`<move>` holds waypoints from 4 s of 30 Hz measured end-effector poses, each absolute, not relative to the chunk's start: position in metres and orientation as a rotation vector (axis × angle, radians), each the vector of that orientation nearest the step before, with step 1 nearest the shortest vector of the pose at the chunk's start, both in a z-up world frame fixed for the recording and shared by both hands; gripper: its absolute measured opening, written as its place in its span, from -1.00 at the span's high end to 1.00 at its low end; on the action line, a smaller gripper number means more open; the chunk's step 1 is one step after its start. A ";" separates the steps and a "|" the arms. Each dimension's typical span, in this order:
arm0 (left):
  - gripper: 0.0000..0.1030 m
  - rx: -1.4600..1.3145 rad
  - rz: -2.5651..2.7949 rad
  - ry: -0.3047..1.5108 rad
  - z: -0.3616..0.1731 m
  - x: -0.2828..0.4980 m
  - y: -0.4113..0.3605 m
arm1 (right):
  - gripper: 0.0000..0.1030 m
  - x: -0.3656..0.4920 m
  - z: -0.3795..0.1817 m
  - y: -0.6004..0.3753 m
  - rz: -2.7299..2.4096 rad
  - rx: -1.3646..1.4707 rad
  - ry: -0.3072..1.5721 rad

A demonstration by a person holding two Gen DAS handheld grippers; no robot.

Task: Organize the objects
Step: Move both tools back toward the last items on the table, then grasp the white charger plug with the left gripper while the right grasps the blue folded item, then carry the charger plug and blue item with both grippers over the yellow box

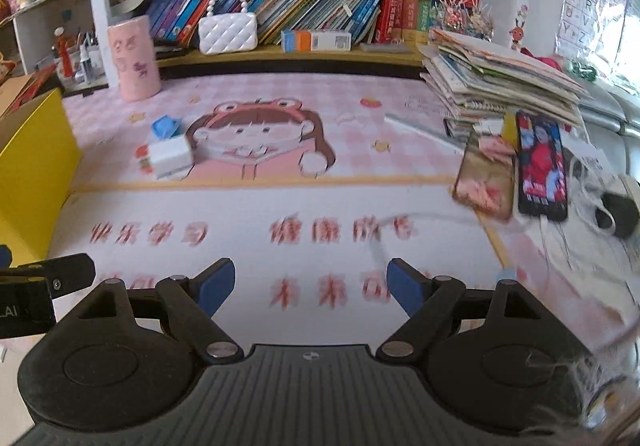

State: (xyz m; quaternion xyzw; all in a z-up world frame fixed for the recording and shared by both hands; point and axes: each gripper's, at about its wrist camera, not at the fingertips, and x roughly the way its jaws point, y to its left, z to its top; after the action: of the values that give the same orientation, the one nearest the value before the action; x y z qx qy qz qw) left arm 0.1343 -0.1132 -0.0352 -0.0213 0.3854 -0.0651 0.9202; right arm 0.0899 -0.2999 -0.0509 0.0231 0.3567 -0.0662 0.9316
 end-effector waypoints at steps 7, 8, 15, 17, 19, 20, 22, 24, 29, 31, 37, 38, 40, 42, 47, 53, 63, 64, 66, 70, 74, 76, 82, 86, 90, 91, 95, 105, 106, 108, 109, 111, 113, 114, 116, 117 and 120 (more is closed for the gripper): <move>-0.99 -0.013 -0.046 0.752 -0.037 0.191 -0.134 | -0.69 0.156 -0.044 -0.333 -0.124 0.072 0.682; -0.99 -0.016 -0.038 0.749 -0.039 0.198 -0.137 | -0.70 0.164 -0.043 -0.336 -0.119 0.072 0.676; -0.99 -0.037 0.011 0.758 -0.057 0.255 -0.157 | -0.73 0.207 -0.034 -0.349 -0.092 0.099 0.641; -0.99 -0.042 0.031 0.765 -0.065 0.270 -0.162 | -0.73 0.214 -0.033 -0.351 -0.085 0.101 0.637; -0.98 -0.038 0.063 0.779 -0.075 0.283 -0.164 | -0.73 0.219 -0.032 -0.353 -0.081 0.100 0.639; -0.96 -0.037 0.082 0.787 -0.079 0.289 -0.164 | -0.73 0.220 -0.032 -0.354 -0.079 0.100 0.640; -0.95 -0.035 0.109 0.804 -0.087 0.297 -0.163 | -0.74 0.223 -0.033 -0.357 -0.078 0.099 0.644; -0.75 -0.031 0.116 0.818 -0.093 0.302 -0.163 | -0.74 0.225 -0.034 -0.360 -0.079 0.097 0.648; -0.36 -0.018 0.093 0.849 -0.096 0.299 -0.162 | -0.74 0.228 -0.038 -0.364 -0.083 0.105 0.662; -0.36 -0.041 0.084 0.835 -0.087 0.288 -0.156 | -0.74 0.230 -0.040 -0.363 -0.075 0.111 0.666; -0.36 -0.106 0.016 0.797 -0.048 0.230 -0.127 | -0.74 0.246 -0.048 -0.347 0.012 0.112 0.676; -0.36 -0.104 0.010 0.804 -0.044 0.218 -0.123 | -0.74 0.251 -0.051 -0.341 0.034 0.108 0.683; -0.36 -0.089 0.013 0.826 -0.038 0.196 -0.115 | -0.74 0.263 -0.058 -0.328 0.086 0.091 0.695; -0.36 -0.082 0.032 0.837 -0.033 0.175 -0.108 | -0.74 0.274 -0.066 -0.313 0.139 0.064 0.704; -0.36 -0.103 0.101 0.814 -0.019 0.136 -0.091 | -0.70 0.311 -0.081 -0.270 0.280 -0.016 0.704; -0.36 -0.147 0.173 0.806 -0.010 0.106 -0.075 | -0.40 0.354 -0.099 -0.211 0.421 -0.107 0.692; -0.36 -0.192 0.245 0.781 -0.005 0.075 -0.047 | 0.43 0.382 -0.108 -0.187 0.454 -0.079 0.733; -0.36 -0.199 0.247 0.773 -0.005 0.073 -0.042 | 0.45 0.376 -0.104 -0.189 0.461 -0.071 0.725; -0.36 -0.211 0.246 0.756 -0.004 0.071 -0.033 | 0.45 0.362 -0.095 -0.192 0.471 -0.070 0.703; -0.36 -0.218 0.221 0.728 -0.003 0.066 -0.017 | 0.45 0.323 -0.073 -0.203 0.456 -0.049 0.671; -0.36 -0.175 0.188 0.709 -0.006 0.064 -0.004 | 0.45 0.273 -0.052 -0.216 0.407 -0.011 0.658; -0.36 -0.177 0.156 0.704 -0.007 0.063 0.002 | 0.45 0.246 -0.044 -0.221 0.368 -0.004 0.656; -0.36 -0.165 0.049 0.695 -0.011 0.058 0.017 | 0.45 0.160 -0.032 -0.216 0.277 0.069 0.702; -0.36 -0.154 0.000 0.687 -0.011 0.043 0.029 | 0.45 0.111 -0.034 -0.196 0.243 0.114 0.732; -0.36 -0.157 -0.027 0.707 -0.015 0.029 0.045 | 0.45 0.073 -0.037 -0.167 0.259 0.080 0.756; -0.36 -0.153 -0.035 0.710 -0.015 0.024 0.049 | 0.45 0.064 -0.038 -0.160 0.264 0.076 0.763; -0.36 -0.133 -0.048 0.699 -0.013 0.002 0.068 | 0.45 0.037 -0.039 -0.133 0.277 0.068 0.767; -0.36 -0.151 0.027 0.660 -0.004 -0.043 0.123 | 0.45 -0.004 -0.036 -0.068 0.354 0.032 0.753; -0.36 -0.154 0.034 0.656 -0.003 -0.045 0.127 | 0.45 -0.007 -0.035 -0.062 0.362 0.026 0.753; -0.36 -0.164 0.047 0.645 -0.001 -0.050 0.136 | 0.45 -0.012 -0.033 -0.052 0.377 0.013 0.752; -0.36 -0.170 0.054 0.640 0.000 -0.051 0.140 | 0.45 -0.013 -0.032 -0.048 0.384 0.004 0.750; -0.36 -0.178 0.061 0.625 0.002 -0.051 0.145 | 0.45 -0.015 -0.030 -0.041 0.395 -0.014 0.744; -0.36 -0.180 0.062 0.607 0.006 -0.048 0.147 | 0.45 -0.015 -0.027 -0.036 0.398 -0.033 0.733; -0.36 -0.180 0.062 0.598 0.008 -0.045 0.148 | 0.45 -0.013 -0.026 -0.034 0.399 -0.041 0.726; -0.36 -0.179 0.060 0.574 0.013 -0.038 0.149 | 0.45 -0.009 -0.021 -0.031 0.395 -0.054 0.712; -0.36 -0.180 0.059 0.559 0.017 -0.032 0.150 | 0.45 -0.006 -0.019 -0.030 0.395 -0.059 0.705; -0.36 -0.180 0.056 0.515 0.027 -0.018 0.151 | 0.45 0.005 -0.012 -0.028 0.396 -0.066 0.679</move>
State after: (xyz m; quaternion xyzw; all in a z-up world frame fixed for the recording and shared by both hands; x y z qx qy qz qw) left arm -0.0180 0.1509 0.0270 -0.0890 0.2541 0.0276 0.9627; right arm 0.0046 -0.0275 -0.0117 -0.0323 0.3306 0.1928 0.9233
